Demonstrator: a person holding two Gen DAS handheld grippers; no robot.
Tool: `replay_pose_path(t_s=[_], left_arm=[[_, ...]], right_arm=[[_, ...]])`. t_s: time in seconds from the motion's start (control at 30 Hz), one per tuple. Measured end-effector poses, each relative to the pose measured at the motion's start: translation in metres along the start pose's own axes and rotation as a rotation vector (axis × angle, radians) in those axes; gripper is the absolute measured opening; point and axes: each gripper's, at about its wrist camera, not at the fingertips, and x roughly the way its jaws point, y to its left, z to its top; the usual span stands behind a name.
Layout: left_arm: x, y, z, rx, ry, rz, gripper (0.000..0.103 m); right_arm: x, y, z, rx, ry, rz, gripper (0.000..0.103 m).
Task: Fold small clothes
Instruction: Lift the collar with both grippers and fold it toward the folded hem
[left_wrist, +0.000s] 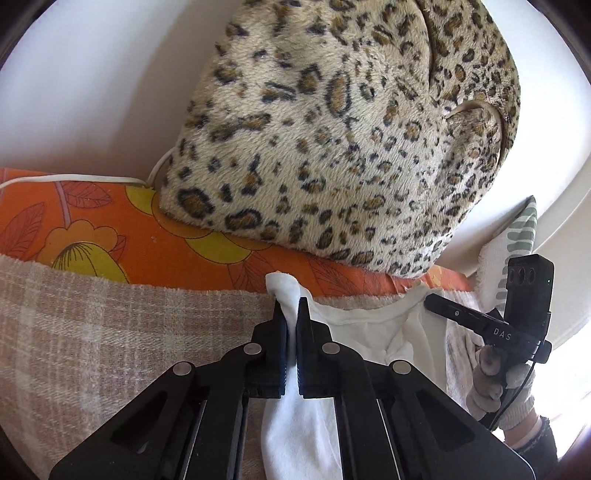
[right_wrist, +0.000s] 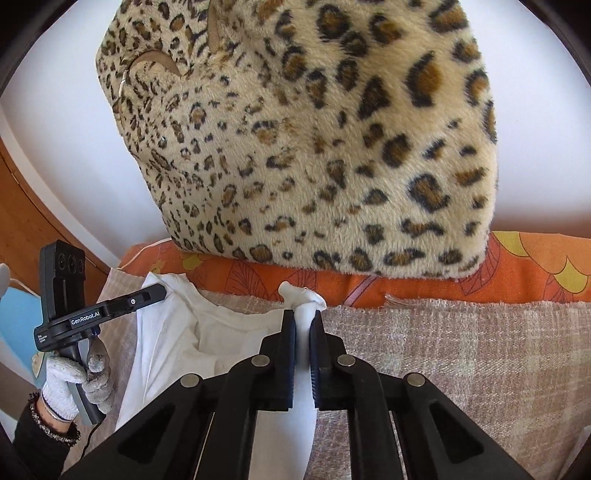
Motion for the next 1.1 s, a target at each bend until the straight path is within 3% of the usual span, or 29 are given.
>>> replay_pose_path(t_s=[0.53,1.1], left_arm=[[-0.082,-0.057,-0.019,0.072,-0.049,-0.031,0.002],[-0.165,-0.103,-0.104,0.130,-0.035,-0.029,0.002]], right_arm=[[-0.084,0.063,-0.011,-0.108,-0.062,0.010,0.003],[-0.162,0.131,-0.098,-0.197,-0.051,-0.008,0.003]])
